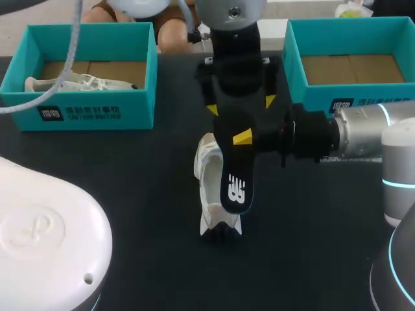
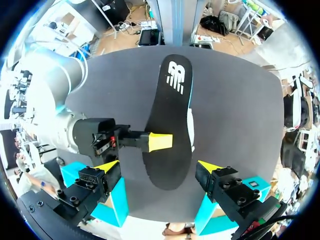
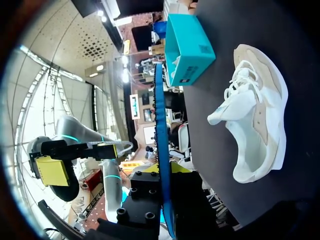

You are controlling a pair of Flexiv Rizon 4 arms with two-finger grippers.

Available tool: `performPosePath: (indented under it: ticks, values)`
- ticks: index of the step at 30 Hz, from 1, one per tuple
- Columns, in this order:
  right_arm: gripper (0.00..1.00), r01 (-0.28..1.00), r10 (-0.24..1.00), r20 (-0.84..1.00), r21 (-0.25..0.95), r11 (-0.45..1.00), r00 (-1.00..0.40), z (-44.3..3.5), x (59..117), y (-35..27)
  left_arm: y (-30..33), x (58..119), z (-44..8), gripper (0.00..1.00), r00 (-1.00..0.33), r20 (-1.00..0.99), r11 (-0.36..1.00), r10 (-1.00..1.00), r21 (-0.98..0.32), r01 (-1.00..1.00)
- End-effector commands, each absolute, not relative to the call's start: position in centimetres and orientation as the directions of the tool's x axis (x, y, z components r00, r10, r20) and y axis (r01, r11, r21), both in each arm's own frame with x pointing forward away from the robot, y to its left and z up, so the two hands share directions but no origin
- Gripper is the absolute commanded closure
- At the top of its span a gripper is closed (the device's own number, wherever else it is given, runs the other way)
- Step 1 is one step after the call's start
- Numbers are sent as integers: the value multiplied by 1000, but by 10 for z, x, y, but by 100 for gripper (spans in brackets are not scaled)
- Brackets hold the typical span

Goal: Take the shoe out of the shoebox, open the shoe tongue, remove and reinsert the insole, then place the shoe into the shoebox

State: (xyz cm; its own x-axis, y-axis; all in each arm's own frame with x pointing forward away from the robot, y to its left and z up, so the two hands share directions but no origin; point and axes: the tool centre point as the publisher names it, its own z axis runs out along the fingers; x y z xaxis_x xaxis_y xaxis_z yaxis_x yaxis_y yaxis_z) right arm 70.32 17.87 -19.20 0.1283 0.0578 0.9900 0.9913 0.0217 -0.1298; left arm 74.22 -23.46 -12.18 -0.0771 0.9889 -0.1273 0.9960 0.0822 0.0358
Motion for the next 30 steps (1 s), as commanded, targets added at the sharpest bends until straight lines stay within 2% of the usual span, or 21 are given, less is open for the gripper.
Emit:
performPosePath:
  ticks: [1, 21, 23, 30]
  values:
    - [100, 991, 61, 990, -129, 18, 128, -192, 703, 179, -240, 743, -122, 0, -76, -108, 80, 991, 37, 996]
    - [100, 991, 62, 990, -133, 28, 131, -191, 706, 175, -237, 740, -122, 0, -79, -123, 84, 989, 42, 996]
    - [100, 991, 62, 989, -134, 28, 132, -190, 706, 174, -235, 737, -120, 0, -48, -150, 61, 987, 83, 995]
    - [100, 990, 70, 988, -140, 29, 138, -187, 704, 169, -223, 730, -119, 0, -49, -291, 63, 955, 39, 997]
